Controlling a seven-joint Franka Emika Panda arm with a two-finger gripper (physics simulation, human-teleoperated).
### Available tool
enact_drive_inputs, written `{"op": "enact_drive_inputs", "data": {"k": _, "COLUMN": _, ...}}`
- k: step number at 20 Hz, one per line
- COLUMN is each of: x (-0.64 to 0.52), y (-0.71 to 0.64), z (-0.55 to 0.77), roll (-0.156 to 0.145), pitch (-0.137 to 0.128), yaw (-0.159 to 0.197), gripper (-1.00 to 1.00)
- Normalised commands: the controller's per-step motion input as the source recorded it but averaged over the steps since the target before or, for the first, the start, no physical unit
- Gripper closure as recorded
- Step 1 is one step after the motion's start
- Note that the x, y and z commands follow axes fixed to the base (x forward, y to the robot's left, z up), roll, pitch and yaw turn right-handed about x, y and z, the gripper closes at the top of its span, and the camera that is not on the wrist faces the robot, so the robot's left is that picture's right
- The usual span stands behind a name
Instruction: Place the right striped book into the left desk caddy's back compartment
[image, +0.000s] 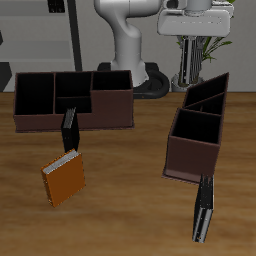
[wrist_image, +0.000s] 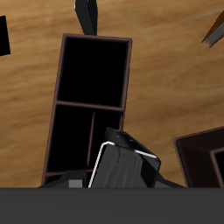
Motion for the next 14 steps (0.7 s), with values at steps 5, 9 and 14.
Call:
{"op": "enact_drive_inputs", "data": {"k": 5, "x": 0.07, "y": 0.24, "z": -0.02, "roll": 0.043, "pitch": -0.004, "yaw": 0.038, "gripper": 1.0}}
{"op": "enact_drive_inputs", "data": {"k": 9, "x": 0.09, "y": 0.13, "z": 0.03, "roll": 0.011, "pitch": 0.0, "yaw": 0.003, "gripper": 1.0}}
{"op": "enact_drive_inputs", "data": {"k": 14, "x": 0.2, "y": 0.12, "z": -0.03, "roll": -0.029, "pitch": 0.0, "yaw": 0.008, "gripper": 1.0}}
